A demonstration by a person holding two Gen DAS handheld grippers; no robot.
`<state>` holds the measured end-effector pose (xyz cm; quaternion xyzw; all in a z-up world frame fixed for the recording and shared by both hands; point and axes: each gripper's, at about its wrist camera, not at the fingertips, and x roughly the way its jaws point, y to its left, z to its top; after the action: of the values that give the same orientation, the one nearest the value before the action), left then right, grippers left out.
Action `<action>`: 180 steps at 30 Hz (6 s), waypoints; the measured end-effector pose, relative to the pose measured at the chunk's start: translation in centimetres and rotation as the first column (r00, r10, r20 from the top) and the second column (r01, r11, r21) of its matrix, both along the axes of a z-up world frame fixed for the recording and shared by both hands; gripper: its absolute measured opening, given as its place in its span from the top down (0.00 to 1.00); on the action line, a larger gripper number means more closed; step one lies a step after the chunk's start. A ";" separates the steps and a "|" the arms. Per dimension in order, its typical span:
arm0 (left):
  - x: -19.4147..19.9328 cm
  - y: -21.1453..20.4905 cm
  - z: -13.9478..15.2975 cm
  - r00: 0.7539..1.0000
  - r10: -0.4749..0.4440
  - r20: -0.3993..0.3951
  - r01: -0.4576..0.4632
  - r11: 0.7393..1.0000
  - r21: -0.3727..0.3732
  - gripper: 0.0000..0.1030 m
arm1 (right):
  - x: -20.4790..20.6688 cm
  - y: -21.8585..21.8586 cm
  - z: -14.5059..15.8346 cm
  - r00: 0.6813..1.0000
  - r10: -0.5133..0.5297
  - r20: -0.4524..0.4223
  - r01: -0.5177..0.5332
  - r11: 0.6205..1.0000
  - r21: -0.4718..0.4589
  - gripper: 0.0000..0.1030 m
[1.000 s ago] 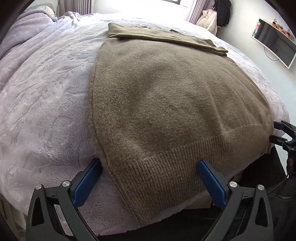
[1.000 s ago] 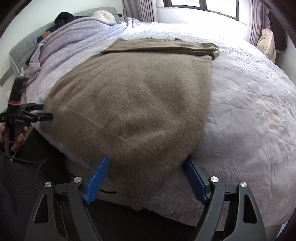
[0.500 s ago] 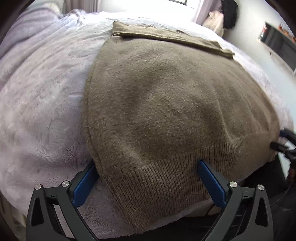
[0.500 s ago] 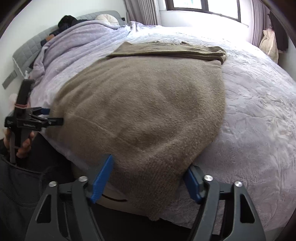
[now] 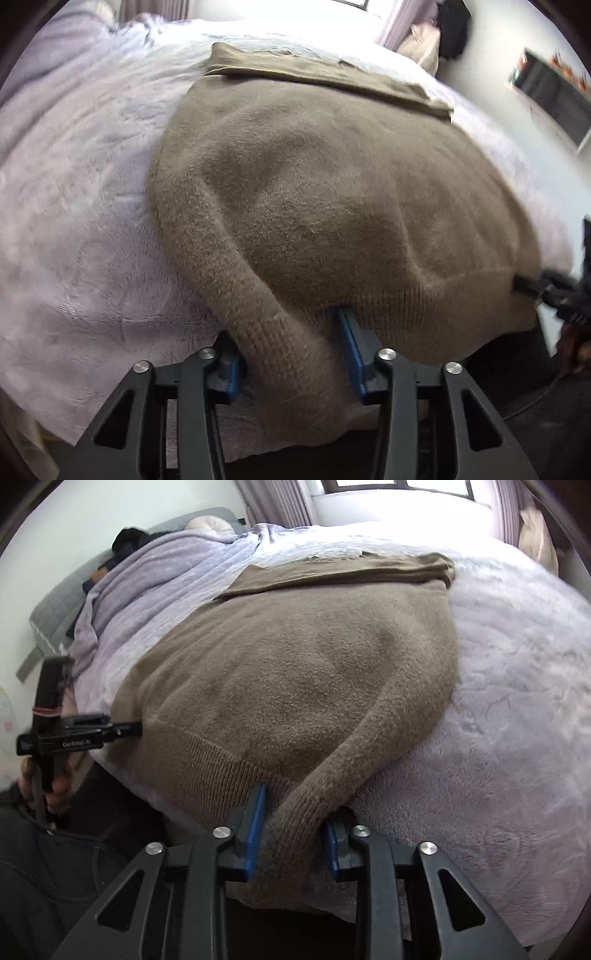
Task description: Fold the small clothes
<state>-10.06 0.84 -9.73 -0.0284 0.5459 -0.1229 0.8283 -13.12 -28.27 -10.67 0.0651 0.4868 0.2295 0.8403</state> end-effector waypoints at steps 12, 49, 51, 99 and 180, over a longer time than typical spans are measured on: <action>0.1 0.7 2.6 0.998 0.042 0.055 -0.039 0.997 -0.066 0.88 | -0.8 -0.5 3.6 0.994 0.015 0.111 -0.019 0.999 0.035 0.89; 27.3 -1.9 12.9 0.947 0.153 0.283 -0.134 0.987 -0.085 0.88 | 25.6 -4.3 13.4 0.935 -0.291 0.204 0.260 0.951 0.168 0.89; 30.0 -2.0 11.6 0.953 0.158 0.259 -0.147 0.987 -0.062 0.88 | 27.7 -4.3 12.8 0.933 -0.301 0.195 0.273 0.949 0.158 0.89; 43.3 0.0 -1.2 0.983 0.179 0.026 -0.179 0.942 0.284 0.00 | 41.2 -2.9 1.4 0.949 -0.316 0.001 0.308 0.926 -0.219 0.29; 35.2 2.1 -3.1 0.984 -0.140 -0.111 0.133 0.989 -0.062 0.36 | 32.8 -5.3 -1.9 0.950 -0.300 -0.085 0.302 0.953 0.012 0.28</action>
<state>25.17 2.93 -12.87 -0.0204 0.5898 -0.1923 0.7841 19.66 -33.56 -12.55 0.1584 0.5024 0.1016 0.8439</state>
